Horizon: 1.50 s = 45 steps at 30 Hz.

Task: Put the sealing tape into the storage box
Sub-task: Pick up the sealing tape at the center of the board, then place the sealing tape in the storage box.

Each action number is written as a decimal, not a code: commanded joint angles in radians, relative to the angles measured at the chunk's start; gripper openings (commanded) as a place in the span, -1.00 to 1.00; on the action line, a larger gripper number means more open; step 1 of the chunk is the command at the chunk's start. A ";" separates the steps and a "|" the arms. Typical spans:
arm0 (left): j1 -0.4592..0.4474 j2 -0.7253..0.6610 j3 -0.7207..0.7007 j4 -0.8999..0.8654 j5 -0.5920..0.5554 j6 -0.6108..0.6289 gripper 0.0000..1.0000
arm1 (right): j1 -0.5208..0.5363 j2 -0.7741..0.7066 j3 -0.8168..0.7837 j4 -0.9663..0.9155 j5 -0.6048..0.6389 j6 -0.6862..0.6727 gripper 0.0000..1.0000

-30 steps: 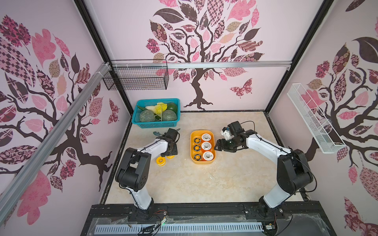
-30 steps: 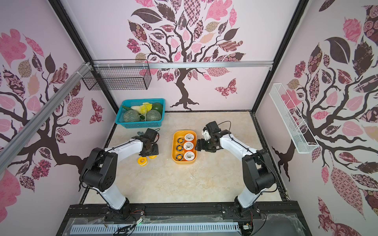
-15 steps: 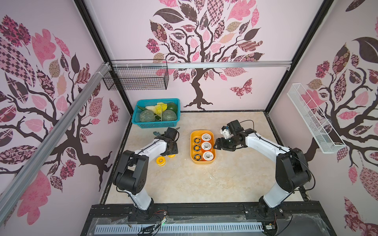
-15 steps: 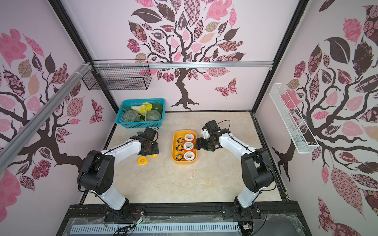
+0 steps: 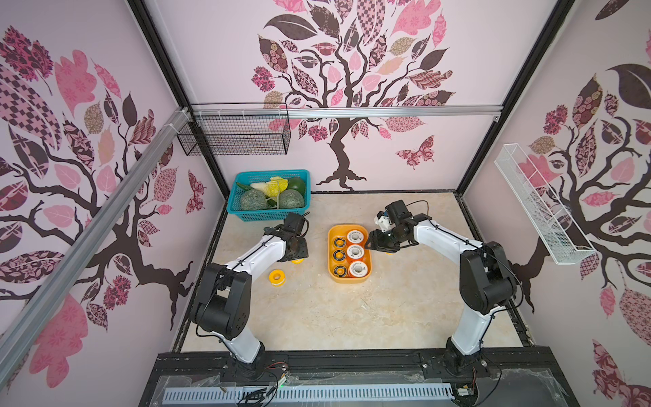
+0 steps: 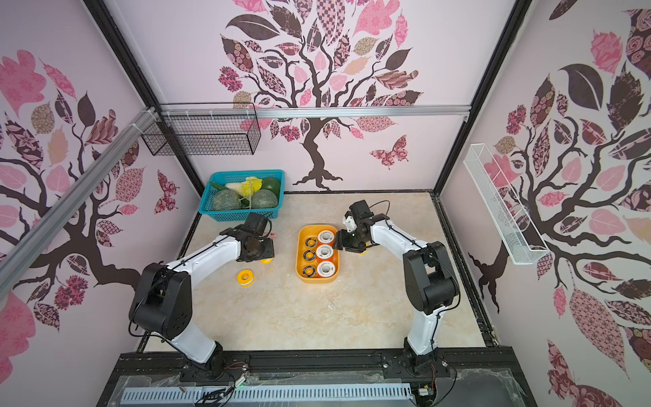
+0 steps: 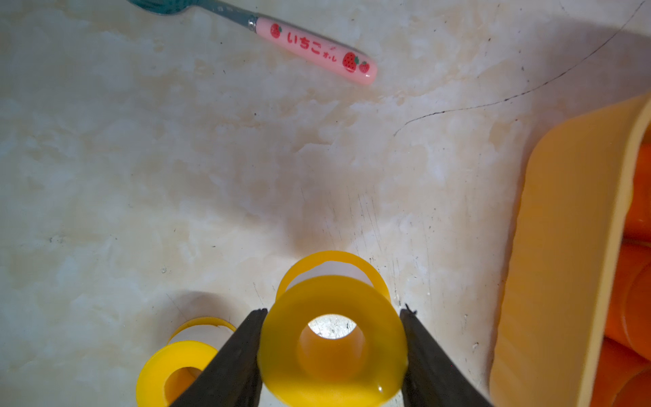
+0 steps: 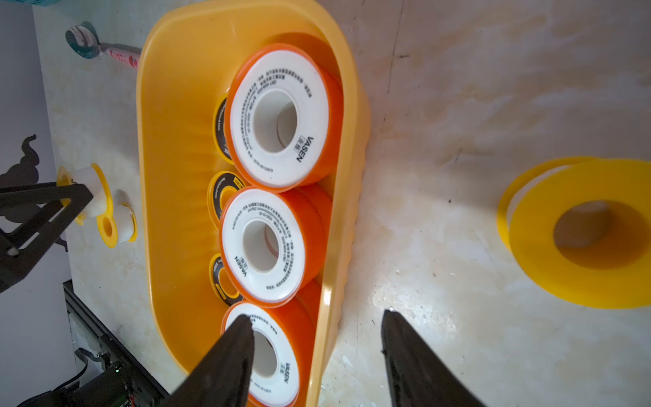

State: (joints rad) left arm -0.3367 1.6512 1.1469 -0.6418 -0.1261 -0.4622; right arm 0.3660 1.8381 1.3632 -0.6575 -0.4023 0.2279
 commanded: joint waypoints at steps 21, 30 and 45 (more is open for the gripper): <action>-0.128 0.097 0.298 -0.108 0.026 0.072 0.20 | -0.005 0.084 0.047 0.015 -0.024 0.042 -0.62; -0.149 0.176 0.391 -0.118 0.075 0.084 0.20 | -0.005 0.078 0.024 0.022 -0.041 0.047 -0.64; -0.211 0.361 0.600 -0.184 0.081 0.142 0.19 | -0.005 0.075 0.010 0.018 -0.073 0.042 -0.68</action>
State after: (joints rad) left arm -0.5388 1.9804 1.7153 -0.8021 -0.0437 -0.3477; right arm 0.3634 1.8973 1.3788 -0.6449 -0.4423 0.2729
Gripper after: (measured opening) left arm 0.602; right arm 0.160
